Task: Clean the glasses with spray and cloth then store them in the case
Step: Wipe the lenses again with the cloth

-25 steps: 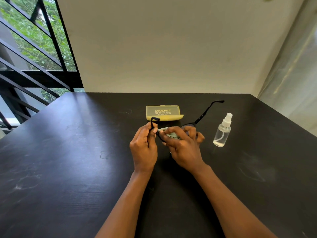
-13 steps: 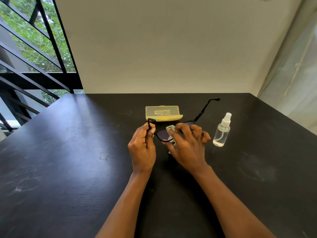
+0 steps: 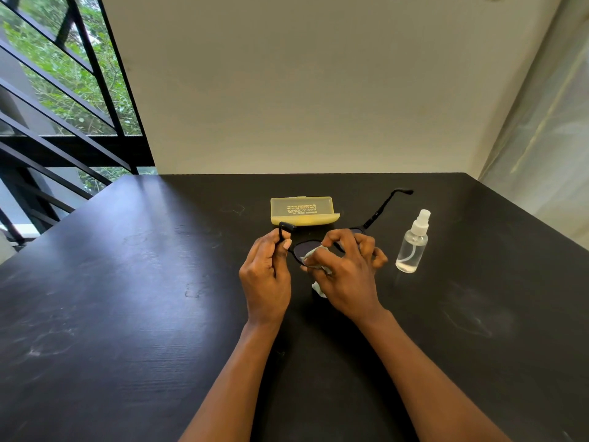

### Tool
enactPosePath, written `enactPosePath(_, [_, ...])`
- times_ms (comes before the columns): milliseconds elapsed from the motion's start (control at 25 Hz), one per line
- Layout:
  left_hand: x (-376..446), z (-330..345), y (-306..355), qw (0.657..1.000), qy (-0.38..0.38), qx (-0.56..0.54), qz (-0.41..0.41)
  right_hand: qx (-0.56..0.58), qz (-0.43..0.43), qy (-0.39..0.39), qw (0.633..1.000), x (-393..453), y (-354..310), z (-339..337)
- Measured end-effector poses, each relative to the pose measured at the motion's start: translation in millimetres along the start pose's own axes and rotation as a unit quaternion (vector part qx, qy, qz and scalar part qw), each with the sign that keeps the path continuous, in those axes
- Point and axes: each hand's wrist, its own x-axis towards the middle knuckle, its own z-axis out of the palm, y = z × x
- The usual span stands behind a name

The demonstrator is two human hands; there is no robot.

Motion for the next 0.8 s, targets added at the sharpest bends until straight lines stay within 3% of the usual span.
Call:
enactPosePath(240, [1.4,1.1,-1.3,1.000,-0.001,-0.018,-0.009,-0.064,0.032,0.043,0.996,-1.4,4.3,-1.4])
enactPosePath(400, [1.3,1.3,-1.6,1.000,0.001,-0.014,-0.012,-0.069,0.027,0.013,0.997,-3.1,2.1,4.5])
enactPosePath(600, [0.3,1.8,-3.5,1.000,-0.004,-0.003,-0.011,-0.027,0.018,-0.035,0.999,-3.1,-1.1,4.1])
enactPosePath(800, [0.2,2.6,-3.2,1.000,-0.001,0.017,-0.015,0.012,0.031,-0.016,0.999,-2.5,-2.8,1.5])
